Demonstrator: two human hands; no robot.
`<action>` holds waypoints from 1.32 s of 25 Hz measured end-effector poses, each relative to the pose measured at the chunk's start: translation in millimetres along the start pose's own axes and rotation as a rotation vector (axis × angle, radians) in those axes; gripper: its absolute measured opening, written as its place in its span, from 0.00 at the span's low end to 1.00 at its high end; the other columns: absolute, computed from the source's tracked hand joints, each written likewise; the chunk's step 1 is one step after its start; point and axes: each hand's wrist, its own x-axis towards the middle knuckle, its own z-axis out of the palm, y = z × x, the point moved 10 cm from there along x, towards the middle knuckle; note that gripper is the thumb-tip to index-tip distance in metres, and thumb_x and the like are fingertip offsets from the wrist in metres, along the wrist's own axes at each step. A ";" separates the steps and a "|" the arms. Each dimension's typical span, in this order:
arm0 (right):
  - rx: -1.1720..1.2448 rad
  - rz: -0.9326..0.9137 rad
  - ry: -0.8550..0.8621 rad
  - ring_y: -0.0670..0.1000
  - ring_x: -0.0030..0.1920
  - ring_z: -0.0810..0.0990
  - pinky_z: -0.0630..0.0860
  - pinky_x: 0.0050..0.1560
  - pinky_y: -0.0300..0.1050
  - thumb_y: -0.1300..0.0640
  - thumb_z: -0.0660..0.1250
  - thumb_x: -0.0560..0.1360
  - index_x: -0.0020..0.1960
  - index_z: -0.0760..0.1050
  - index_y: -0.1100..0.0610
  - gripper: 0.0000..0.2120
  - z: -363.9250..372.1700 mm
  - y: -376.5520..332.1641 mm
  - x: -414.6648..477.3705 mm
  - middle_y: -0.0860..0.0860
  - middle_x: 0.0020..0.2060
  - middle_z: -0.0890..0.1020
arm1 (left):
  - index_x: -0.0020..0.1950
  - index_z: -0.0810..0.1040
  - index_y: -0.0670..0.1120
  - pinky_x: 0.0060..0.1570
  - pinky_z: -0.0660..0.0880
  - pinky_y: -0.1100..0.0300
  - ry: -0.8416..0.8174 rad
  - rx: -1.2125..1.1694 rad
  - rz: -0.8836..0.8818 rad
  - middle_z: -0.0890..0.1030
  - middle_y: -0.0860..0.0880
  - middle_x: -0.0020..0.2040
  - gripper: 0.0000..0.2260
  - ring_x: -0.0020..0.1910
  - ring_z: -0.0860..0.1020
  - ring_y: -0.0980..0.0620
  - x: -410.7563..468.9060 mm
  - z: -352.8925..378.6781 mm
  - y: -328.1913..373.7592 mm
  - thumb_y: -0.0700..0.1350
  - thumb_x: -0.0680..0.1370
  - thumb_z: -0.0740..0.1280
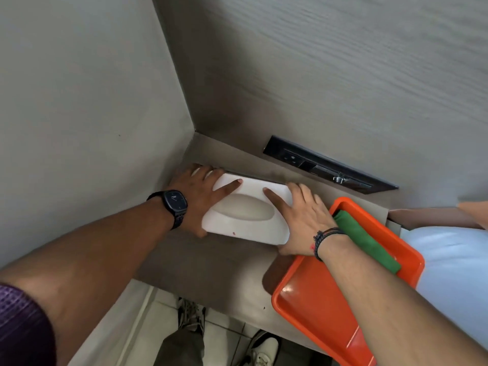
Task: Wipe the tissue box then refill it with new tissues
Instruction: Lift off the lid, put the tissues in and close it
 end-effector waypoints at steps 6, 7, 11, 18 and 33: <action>0.039 0.002 0.030 0.60 0.68 0.57 0.66 0.65 0.56 0.36 0.71 0.51 0.74 0.42 0.41 0.59 -6.1 6.4 17.7 0.58 0.68 0.57 | 0.74 0.37 0.56 0.69 0.55 0.41 -0.007 -0.025 -0.007 0.53 0.43 0.73 0.56 0.69 0.58 0.40 15.8 0.4 -13.5 0.67 0.57 0.68; 0.042 -0.003 0.024 0.61 0.68 0.57 0.66 0.65 0.56 0.36 0.70 0.51 0.74 0.42 0.41 0.60 -5.7 7.8 19.8 0.58 0.69 0.57 | 0.75 0.38 0.56 0.69 0.55 0.41 -0.009 -0.036 -0.006 0.54 0.43 0.73 0.56 0.69 0.58 0.40 16.5 0.1 -15.1 0.67 0.57 0.68; 0.080 -0.003 -0.018 0.62 0.67 0.58 0.68 0.64 0.58 0.37 0.71 0.50 0.74 0.41 0.39 0.60 -2.4 14.7 25.8 0.56 0.68 0.56 | 0.75 0.40 0.57 0.68 0.56 0.42 -0.007 -0.076 0.000 0.55 0.44 0.73 0.56 0.68 0.59 0.41 20.8 -0.1 -19.3 0.68 0.56 0.67; 0.510 0.260 -0.166 0.63 0.69 0.64 0.70 0.63 0.54 0.41 0.81 0.48 0.73 0.38 0.38 0.68 14.4 38.9 23.3 0.55 0.71 0.56 | 0.75 0.40 0.58 0.68 0.57 0.42 0.028 -0.102 -0.009 0.55 0.45 0.73 0.57 0.68 0.59 0.41 22.3 -1.8 -20.5 0.69 0.55 0.68; 1.629 0.766 -0.021 0.59 0.51 0.82 0.78 0.56 0.60 0.61 0.78 0.65 0.46 0.78 0.56 0.13 70.8 57.7 27.3 0.57 0.51 0.84 | 0.65 0.70 0.48 0.48 0.71 0.57 0.380 -1.505 -1.011 0.76 0.51 0.56 0.26 0.50 0.74 0.51 -13.7 40.1 -74.6 0.52 0.71 0.73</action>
